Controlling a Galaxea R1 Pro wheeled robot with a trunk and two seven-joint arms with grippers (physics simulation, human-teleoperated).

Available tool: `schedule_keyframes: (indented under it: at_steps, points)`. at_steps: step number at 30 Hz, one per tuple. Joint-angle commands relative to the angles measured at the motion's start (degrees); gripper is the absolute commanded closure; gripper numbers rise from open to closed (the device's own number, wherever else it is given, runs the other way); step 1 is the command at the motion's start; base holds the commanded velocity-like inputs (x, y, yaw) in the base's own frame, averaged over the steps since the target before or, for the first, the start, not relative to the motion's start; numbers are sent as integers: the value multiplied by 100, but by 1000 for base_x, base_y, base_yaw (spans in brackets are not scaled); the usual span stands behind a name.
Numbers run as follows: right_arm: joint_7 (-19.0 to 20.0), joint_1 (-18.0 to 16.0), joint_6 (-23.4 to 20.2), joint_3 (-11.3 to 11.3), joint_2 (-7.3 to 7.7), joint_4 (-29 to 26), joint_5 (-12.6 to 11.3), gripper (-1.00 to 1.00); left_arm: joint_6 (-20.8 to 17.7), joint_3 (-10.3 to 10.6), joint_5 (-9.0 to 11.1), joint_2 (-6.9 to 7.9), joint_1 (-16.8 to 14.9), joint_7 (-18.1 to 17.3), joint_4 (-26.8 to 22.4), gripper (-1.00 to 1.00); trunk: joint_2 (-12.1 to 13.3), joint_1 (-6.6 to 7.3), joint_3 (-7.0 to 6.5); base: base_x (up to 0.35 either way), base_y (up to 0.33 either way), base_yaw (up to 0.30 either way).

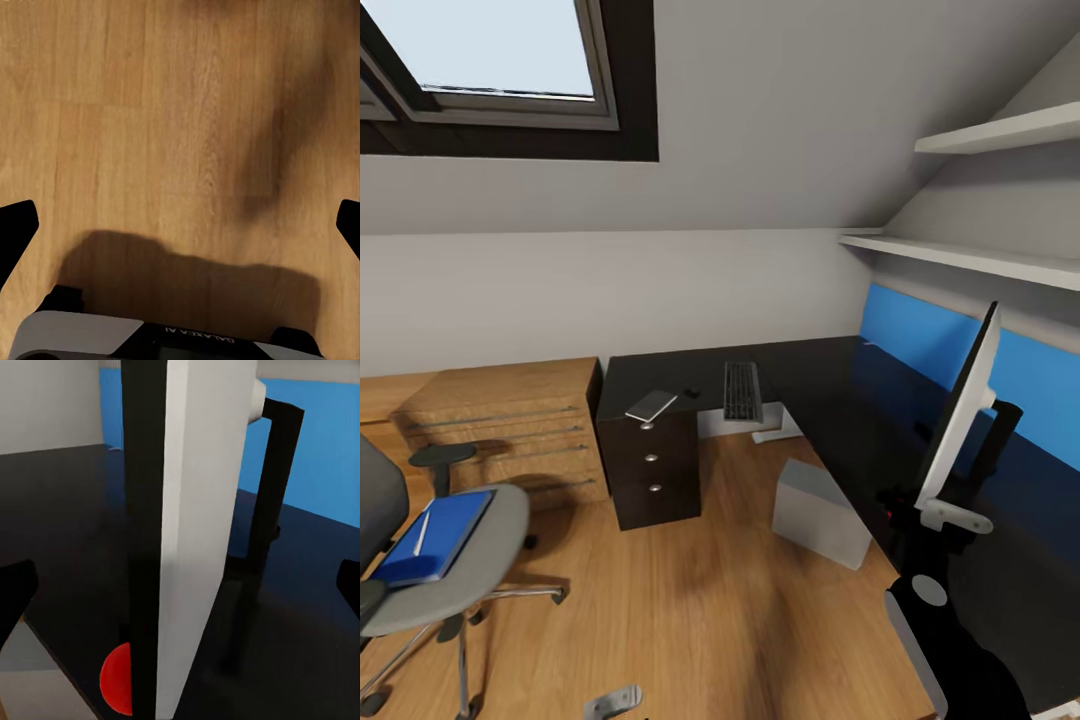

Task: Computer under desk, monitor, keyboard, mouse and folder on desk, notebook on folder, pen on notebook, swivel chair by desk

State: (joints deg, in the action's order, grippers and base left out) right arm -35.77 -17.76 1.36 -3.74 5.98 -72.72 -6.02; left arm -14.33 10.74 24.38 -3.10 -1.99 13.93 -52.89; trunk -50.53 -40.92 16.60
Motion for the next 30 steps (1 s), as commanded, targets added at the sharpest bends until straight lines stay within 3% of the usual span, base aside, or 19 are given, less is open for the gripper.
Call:
schedule_keyframes:
  at_steps: [1,19,30]
  points:
    - [-36,-5,14,-21,8,-5,-57,-100,-17,15,58,3,-3,48,-11,-100,-6,-2,8,61,0,-4]
    - [-33,-4,14,-14,8,3,-57,-100,-17,15,65,3,-3,48,-4,-100,-6,-2,6,74,0,-7]
    - [-36,-3,14,-13,17,4,-57,-100,-17,15,66,3,-3,48,-2,-100,-6,-2,-38,15,0,-190]
